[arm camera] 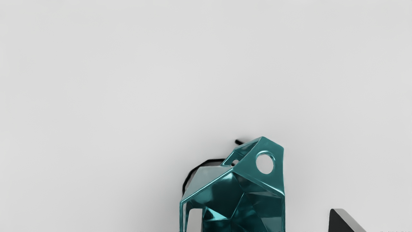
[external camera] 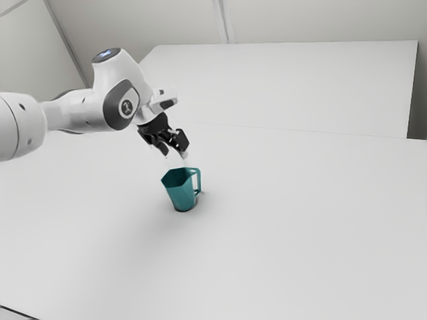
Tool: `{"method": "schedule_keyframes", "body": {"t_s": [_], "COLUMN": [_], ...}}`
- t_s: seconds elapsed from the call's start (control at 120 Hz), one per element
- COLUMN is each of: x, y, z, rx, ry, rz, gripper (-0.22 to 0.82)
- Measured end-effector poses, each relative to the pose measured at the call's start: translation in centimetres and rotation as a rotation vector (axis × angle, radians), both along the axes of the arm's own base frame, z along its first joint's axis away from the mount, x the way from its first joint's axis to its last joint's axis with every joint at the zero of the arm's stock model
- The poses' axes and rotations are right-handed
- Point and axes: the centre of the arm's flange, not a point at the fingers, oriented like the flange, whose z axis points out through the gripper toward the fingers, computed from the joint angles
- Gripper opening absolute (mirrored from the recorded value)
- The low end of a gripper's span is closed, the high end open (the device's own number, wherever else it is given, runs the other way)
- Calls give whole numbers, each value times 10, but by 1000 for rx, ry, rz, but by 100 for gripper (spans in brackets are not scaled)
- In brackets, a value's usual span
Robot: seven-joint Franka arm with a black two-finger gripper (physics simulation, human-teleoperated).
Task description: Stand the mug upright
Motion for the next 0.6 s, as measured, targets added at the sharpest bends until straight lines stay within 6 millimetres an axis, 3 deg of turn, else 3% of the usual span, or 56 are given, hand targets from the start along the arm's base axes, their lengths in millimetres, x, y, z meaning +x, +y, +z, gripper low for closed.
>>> {"method": "schedule_keyframes", "body": {"t_s": [0.15, 0.45, 0.6], "x": [7, -7, -18], "y": [7, 22, 43], "z": [61, 143, 179], "rx": [84, 199, 238], "ry": [-62, -80, -71], "rz": [-45, -71, -42], "gripper": [48, 56, 57]}}
